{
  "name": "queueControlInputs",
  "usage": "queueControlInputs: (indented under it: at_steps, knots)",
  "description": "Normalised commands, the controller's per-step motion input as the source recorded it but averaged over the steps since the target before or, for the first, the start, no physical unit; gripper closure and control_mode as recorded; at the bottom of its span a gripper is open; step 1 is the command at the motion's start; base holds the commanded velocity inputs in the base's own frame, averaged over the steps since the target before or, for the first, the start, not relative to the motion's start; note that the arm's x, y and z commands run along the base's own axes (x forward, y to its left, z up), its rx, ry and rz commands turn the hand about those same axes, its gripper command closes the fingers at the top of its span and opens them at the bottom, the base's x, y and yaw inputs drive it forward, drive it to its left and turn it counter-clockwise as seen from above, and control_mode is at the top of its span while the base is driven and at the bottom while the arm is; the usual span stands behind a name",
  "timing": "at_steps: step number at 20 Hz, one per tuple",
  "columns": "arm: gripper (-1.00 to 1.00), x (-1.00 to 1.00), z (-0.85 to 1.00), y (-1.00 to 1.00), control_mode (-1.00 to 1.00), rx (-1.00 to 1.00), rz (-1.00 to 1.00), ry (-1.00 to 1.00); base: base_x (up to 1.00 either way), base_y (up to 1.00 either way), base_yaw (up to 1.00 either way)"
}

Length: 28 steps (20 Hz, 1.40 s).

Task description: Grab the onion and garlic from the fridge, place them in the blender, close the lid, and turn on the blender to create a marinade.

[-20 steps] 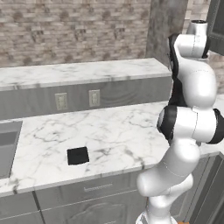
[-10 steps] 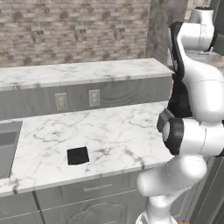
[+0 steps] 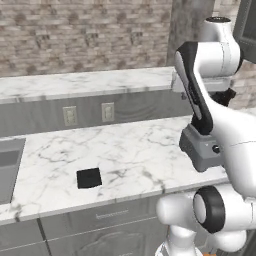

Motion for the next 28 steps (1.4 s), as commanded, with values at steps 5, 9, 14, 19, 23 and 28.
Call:
queueControlInputs:
  at_steps: [5,9,14,19,23,28]
  knots:
    - [-1.0,-1.0,-1.0,1.0,-1.0,-0.06,0.0,0.0,0.0,0.0,0.0]
    - [-1.0,-0.87,-1.0,1.0,-1.0,-0.02,0.0,0.0,0.0,0.0,0.0]
    - [-1.0,-0.15,-0.95,1.0,-1.0,0.04,0.0,-0.01,0.0,0.0,0.0]
    - [-1.0,0.86,-0.01,1.0,-1.0,0.11,0.03,0.09,0.0,0.0,0.0]
    - [-1.0,0.85,0.02,0.4,-1.0,0.09,0.26,0.58,0.0,0.0,0.0]
    - [-1.0,0.32,0.0,0.27,-1.0,-0.03,0.14,0.31,0.0,0.0,0.0]
